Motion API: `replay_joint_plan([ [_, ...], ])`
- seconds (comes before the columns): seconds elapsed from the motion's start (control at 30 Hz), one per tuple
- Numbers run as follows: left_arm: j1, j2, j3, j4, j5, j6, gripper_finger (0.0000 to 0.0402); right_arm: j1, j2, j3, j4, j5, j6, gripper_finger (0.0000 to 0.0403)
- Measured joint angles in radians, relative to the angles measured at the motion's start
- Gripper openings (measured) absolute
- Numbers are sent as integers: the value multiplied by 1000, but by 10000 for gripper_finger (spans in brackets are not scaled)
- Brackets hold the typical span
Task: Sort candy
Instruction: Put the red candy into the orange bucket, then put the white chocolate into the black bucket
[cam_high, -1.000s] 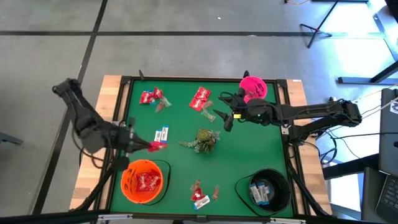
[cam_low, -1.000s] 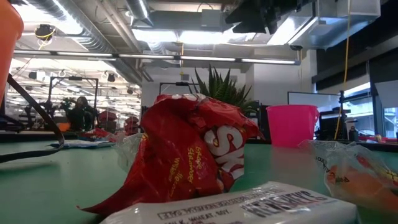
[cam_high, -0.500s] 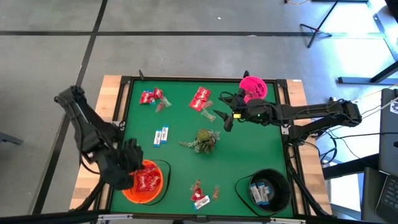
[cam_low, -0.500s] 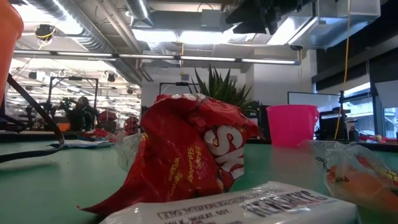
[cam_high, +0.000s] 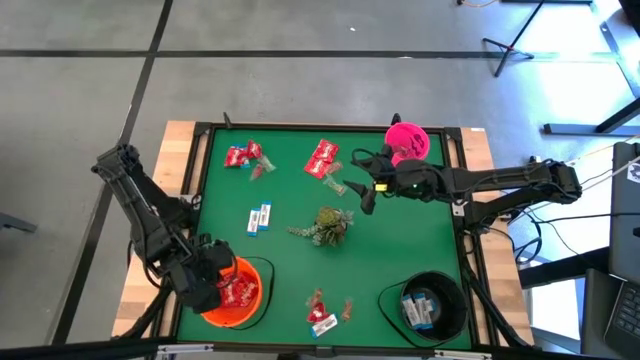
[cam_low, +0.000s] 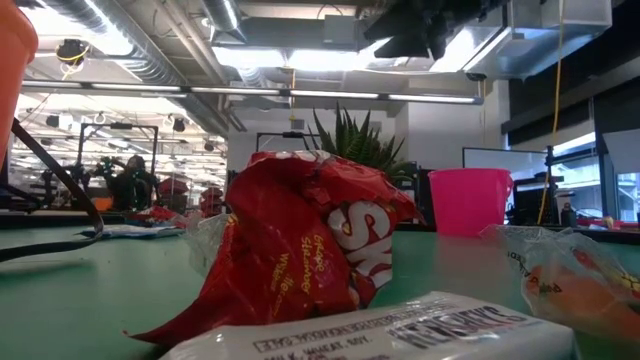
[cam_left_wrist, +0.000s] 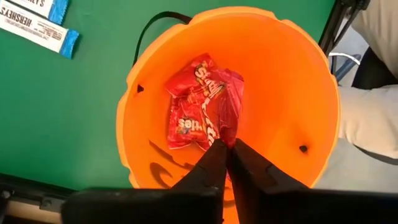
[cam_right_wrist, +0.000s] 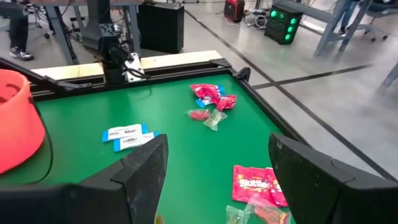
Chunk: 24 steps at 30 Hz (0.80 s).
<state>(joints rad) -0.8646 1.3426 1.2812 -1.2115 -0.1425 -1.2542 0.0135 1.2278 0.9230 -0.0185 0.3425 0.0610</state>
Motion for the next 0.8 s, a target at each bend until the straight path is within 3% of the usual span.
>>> replay_joint_plan([
  [0.33, 42, -8, 0, 5, 41, -1, 123, 0, 0, -1, -41, -21, 2, 276],
  [0.47, 96, -37, 0, 9, 52, 6, 150, 0, 0, -1, -41, -22, -7, 276],
  [0.8, 361, -87, -7, 8, -174, 181, 156, -1, 0, -1, -38, -21, -7, 276],
])
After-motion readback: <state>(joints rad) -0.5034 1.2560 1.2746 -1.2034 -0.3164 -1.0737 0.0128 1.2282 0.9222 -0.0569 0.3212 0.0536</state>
